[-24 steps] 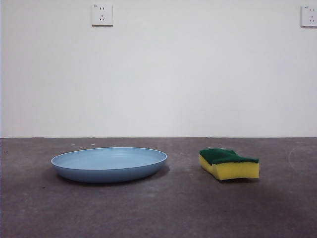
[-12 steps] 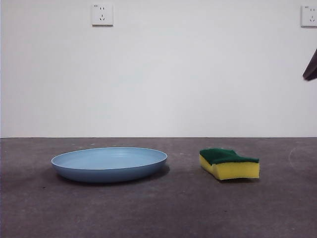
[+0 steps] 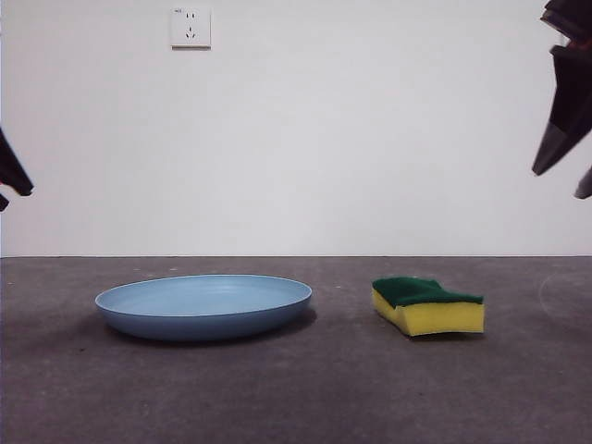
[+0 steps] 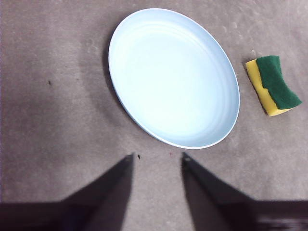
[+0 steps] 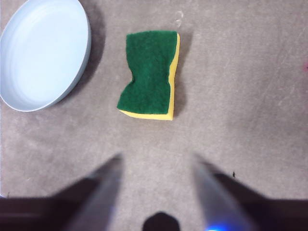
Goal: Pick up the plate,pick up the cloth,clean the plate with the cloth
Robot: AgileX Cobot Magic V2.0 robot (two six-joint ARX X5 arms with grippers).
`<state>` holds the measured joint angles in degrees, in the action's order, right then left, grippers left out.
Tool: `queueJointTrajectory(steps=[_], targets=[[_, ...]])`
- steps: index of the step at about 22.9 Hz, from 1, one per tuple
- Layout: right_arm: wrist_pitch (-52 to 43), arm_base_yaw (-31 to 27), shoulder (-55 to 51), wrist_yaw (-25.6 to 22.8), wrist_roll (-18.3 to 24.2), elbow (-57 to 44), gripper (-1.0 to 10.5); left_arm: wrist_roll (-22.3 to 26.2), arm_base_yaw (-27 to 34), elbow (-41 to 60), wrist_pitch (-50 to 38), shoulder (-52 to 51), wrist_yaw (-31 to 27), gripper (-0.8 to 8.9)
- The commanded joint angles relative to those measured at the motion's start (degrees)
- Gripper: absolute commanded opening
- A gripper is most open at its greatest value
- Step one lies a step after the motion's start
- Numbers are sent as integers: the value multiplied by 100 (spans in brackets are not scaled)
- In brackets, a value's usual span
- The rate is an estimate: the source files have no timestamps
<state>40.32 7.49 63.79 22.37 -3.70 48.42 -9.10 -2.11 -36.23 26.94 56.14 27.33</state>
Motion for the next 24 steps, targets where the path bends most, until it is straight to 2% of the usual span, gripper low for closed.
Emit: queueJointTrajectory(steps=[1,3,7,10,15,17,20,24], targets=[[-15,13,7,17,48,50,383,-22,-20,11,-258,118,-9,346],[-22,63,7,17,15,50,382,-162,-20,-59,-472,352,-17,346],[-20,173,7,17,11,50,382,-146,-44,-608,-496,1279,-66,346],[-15,247,7,20,-55,50,382,-111,-149,-1113,-463,2079,-380,346],[81,284,7,24,-120,50,381,-114,-411,-1759,-422,3274,-527,345],[162,286,4,22,-125,50,379,-116,-540,-1939,-435,3650,-789,345],[240,286,4,22,-125,50,379,-146,-656,-2004,-634,4044,-1064,345],[243,286,-7,22,-138,50,379,-164,-702,-2006,-741,4428,-1058,345]])
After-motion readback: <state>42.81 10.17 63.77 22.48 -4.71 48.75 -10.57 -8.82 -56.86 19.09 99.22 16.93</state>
